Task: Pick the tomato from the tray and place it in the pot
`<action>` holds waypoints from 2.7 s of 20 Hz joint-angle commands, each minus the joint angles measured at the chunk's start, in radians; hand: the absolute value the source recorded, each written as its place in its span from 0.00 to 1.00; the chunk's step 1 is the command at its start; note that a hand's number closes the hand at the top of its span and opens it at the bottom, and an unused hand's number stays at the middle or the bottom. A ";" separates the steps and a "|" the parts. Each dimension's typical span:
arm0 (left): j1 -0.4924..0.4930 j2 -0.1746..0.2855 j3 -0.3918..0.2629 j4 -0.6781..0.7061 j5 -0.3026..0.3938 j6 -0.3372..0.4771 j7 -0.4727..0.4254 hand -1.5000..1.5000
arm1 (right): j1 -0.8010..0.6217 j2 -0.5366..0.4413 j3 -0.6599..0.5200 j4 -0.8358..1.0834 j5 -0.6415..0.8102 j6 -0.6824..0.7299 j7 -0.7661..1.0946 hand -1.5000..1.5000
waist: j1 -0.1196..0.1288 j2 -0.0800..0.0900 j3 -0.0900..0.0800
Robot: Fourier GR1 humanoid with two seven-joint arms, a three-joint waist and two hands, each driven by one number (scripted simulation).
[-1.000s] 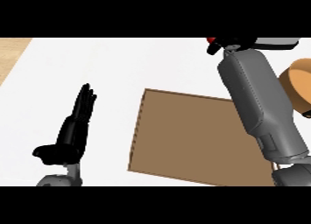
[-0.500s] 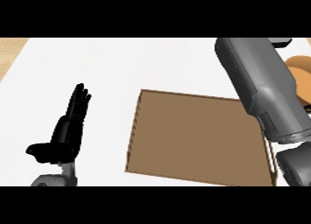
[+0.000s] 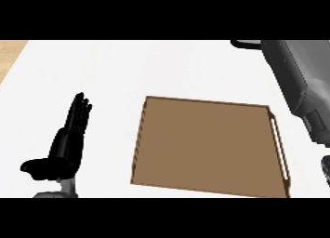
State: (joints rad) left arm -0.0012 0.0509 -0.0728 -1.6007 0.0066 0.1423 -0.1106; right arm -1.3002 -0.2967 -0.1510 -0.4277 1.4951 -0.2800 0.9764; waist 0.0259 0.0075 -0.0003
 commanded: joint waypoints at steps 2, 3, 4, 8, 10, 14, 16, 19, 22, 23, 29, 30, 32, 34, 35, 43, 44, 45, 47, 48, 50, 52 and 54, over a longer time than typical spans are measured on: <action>0.019 -0.005 0.007 -0.001 0.000 0.005 -0.014 0.50 | 0.031 -0.099 -0.036 -0.012 -0.030 0.003 -0.043 1.00 | -0.015 -0.005 0.000; -0.047 0.016 0.042 0.044 0.020 -0.012 -0.001 0.50 | 0.057 -0.141 -0.052 0.024 -0.035 -0.045 -0.078 1.00 | -0.011 0.001 0.000; 0.009 -0.024 -0.017 -0.039 -0.023 0.033 0.027 0.50 | 0.100 -0.106 -0.040 -0.010 -0.031 -0.068 -0.054 1.00 | -0.013 -0.005 0.001; -0.032 0.027 0.023 -0.056 0.013 -0.011 0.092 0.50 | 0.115 -0.212 -0.076 0.001 -0.073 -0.024 -0.153 1.00 | -0.013 -0.005 0.001; -0.013 -0.011 0.020 0.042 0.000 0.003 -0.011 0.50 | 0.199 -0.183 -0.086 -0.028 -0.099 -0.081 -0.162 1.00 | -0.021 -0.005 0.000; -0.034 -0.004 0.025 0.007 0.009 0.001 0.026 0.50 | 0.195 -0.305 -0.171 0.043 -0.198 -0.032 -0.335 1.00 | -0.008 0.001 0.001; -0.033 -0.017 0.015 0.038 0.003 -0.005 -0.011 0.50 | 0.224 -0.286 -0.189 0.047 -0.227 -0.032 -0.343 1.00 | -0.013 -0.001 0.001; 0.012 -0.017 -0.007 0.025 -0.009 -0.018 -0.035 0.50 | 0.214 -0.299 -0.208 0.099 -0.247 -0.014 -0.361 1.00 | -0.001 0.002 0.001; 0.011 -0.009 0.014 0.032 -0.003 -0.017 -0.052 0.50 | 0.286 -0.291 -0.229 0.150 -0.256 -0.072 -0.341 1.00 | 0.005 0.005 0.002; -0.039 -0.004 0.025 0.053 -0.003 -0.014 -0.023 0.50 | 0.290 -0.320 -0.253 0.163 -0.285 -0.037 -0.378 1.00 | 0.000 0.005 0.002; 0.054 -0.013 -0.016 -0.013 -0.010 -0.024 -0.024 0.50 | 0.342 -0.356 -0.315 0.226 -0.349 0.037 -0.330 0.00 | 0.005 0.002 0.002; -0.066 -0.021 0.015 0.057 -0.010 0.000 0.008 0.50 | 0.343 -0.350 -0.352 0.211 -0.397 0.016 -0.404 0.00 | -0.003 0.006 0.002; -0.045 -0.021 0.020 0.063 -0.015 0.008 -0.004 0.50 | 0.367 -0.338 -0.395 0.185 -0.449 -0.049 -0.528 0.00 | 0.004 0.009 0.004; 0.009 -0.014 0.015 0.007 -0.007 -0.002 -0.010 0.50 | 0.386 -0.311 -0.431 0.126 -0.500 -0.128 -0.587 0.00 | -0.007 -0.002 0.003; -0.033 -0.013 0.033 0.056 0.002 -0.006 -0.023 0.50 | 0.383 -0.331 -0.464 0.098 -0.533 -0.173 -0.631 0.00 | -0.014 0.002 0.004; -0.015 -0.003 0.035 0.008 0.005 -0.006 0.009 0.50 | 0.412 -0.279 -0.666 -0.053 -0.791 -0.393 -0.874 0.00 | -0.013 -0.001 0.004; -0.039 -0.008 0.039 0.047 -0.001 0.001 0.008 0.50 | 0.449 -0.243 -0.699 -0.067 -0.850 -0.378 -0.930 0.00 | -0.026 -0.003 0.004; -0.004 -0.008 0.034 0.035 0.011 -0.017 -0.012 0.50 | 0.435 -0.273 -0.701 -0.074 -0.863 -0.357 -0.927 0.00 | -0.018 -0.004 0.002; 0.001 -0.041 -0.012 0.003 -0.031 0.021 0.018 0.50 | 0.464 -0.274 -0.693 -0.092 -0.883 -0.362 -0.921 0.00 | -0.021 -0.007 0.001; -0.021 -0.037 0.004 0.052 -0.037 0.023 -0.023 0.50 | 0.486 -0.331 -0.728 -0.062 -0.916 -0.341 -0.978 0.00 | -0.017 -0.002 0.002; 0.037 -0.012 0.011 -0.034 -0.015 -0.001 0.000 0.50 | 0.517 -0.303 -0.737 -0.082 -0.955 -0.379 -1.026 0.00 | -0.011 -0.004 0.002; -0.002 -0.009 0.027 -0.014 -0.012 0.007 0.028 0.50 | 0.581 -0.333 -0.755 -0.148 -1.016 -0.286 -1.068 0.00 | -0.026 -0.008 0.001; -0.030 -0.018 0.030 0.037 -0.024 0.008 -0.021 0.50 | 0.611 -0.312 -0.755 -0.148 -1.059 -0.299 -1.121 0.00 | -0.024 -0.006 0.001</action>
State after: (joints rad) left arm -0.0130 0.0481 -0.0379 -1.5957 0.0022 0.1370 -0.1030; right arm -0.7489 -0.6135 -0.8885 -0.5382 0.5189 -0.5940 -0.0654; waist 0.0050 0.0021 0.0013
